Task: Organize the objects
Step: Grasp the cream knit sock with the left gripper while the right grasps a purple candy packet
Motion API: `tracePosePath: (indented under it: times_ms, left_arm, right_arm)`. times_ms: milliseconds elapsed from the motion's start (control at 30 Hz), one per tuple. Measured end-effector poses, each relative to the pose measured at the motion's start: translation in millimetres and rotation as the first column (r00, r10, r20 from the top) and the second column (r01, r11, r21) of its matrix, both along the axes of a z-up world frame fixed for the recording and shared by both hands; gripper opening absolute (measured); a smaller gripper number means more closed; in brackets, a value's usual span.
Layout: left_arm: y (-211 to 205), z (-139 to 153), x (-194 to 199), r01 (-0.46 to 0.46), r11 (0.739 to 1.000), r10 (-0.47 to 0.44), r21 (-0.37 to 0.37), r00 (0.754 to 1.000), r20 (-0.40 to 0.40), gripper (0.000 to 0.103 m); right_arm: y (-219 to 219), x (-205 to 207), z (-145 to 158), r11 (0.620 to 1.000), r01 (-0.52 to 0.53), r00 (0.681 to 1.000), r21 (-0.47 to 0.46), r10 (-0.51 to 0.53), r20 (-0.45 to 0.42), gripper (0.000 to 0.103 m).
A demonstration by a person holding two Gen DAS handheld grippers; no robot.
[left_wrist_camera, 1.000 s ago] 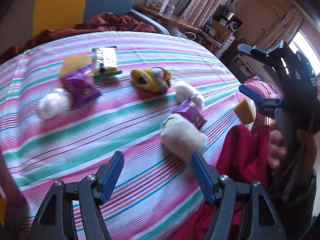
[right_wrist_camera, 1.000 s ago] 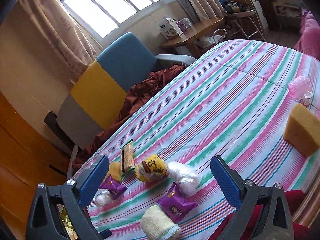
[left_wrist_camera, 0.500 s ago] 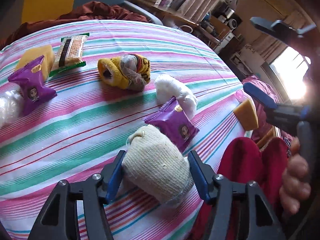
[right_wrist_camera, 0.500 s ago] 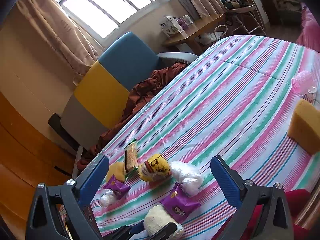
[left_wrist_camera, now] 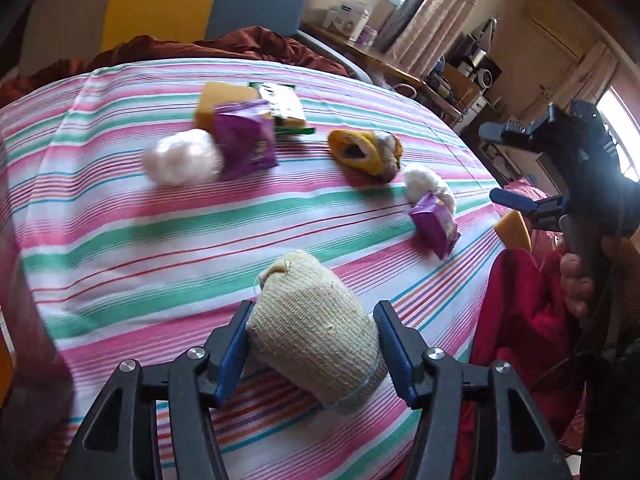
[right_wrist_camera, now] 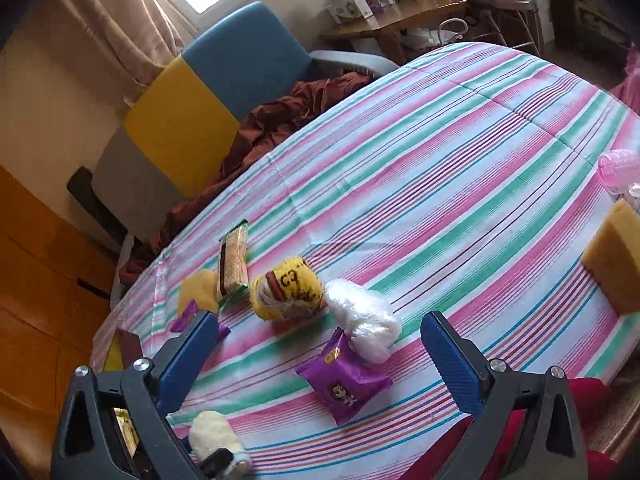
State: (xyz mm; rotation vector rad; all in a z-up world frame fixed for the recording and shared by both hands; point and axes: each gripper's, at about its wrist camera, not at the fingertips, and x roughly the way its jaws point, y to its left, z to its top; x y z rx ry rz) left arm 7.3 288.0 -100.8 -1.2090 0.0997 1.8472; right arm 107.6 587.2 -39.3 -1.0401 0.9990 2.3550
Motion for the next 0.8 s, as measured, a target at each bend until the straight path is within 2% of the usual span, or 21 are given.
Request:
tracePosePath:
  times_ms: [200,367,533,633,700,767,800]
  left_arm:
    - [-8.0,-0.7,4.0,-0.005,1.000,0.006,0.017,1.000,-0.018,0.061]
    - [-12.3,-1.4,3.2,0.000,0.999,0.001,0.035,1.000,-0.021,0.061]
    - [-14.0,-2.8,2.0,-0.001,0.999,0.002,0.046,1.000,-0.013,0.061]
    - [-14.2,-3.3,1.8,-0.002,0.999,0.003,0.051,1.000,-0.011,0.061]
    - [-14.6,-3.7,1.5,-0.002,0.999,0.002,0.053,1.000,-0.007,0.061]
    - [-14.8,-3.9,0.9,-0.001,0.998,0.001,0.055,1.000,-0.005,0.061]
    - [-14.9,-4.2,0.5,-0.001,0.998,0.001,0.057,1.000,-0.003,0.061]
  right_arm:
    - [-12.7,-22.1,-16.3,0.993,-0.114,0.983,-0.012,0.115,0.142,0.101]
    - [-14.5,-32.8,-33.3,0.989,-0.141,0.955,-0.038,0.146,0.259,0.101]
    - [-15.1,-38.9,-42.8,0.989,-0.143,0.930,-0.029,0.145,0.337,0.101]
    - [-19.8,-48.5,-49.5,0.986,-0.162,0.920,-0.047,0.169,0.353,0.101]
    - [-26.9,-56.9,-57.7,0.973,-0.203,0.920,-0.112,0.228,0.318,0.101]
    - [-38.5,-65.8,-70.5,0.947,-0.261,0.903,-0.185,0.308,0.300,0.098]
    - [-43.9,-68.4,-70.0,0.952,-0.273,0.897,-0.141,0.305,0.319,0.098]
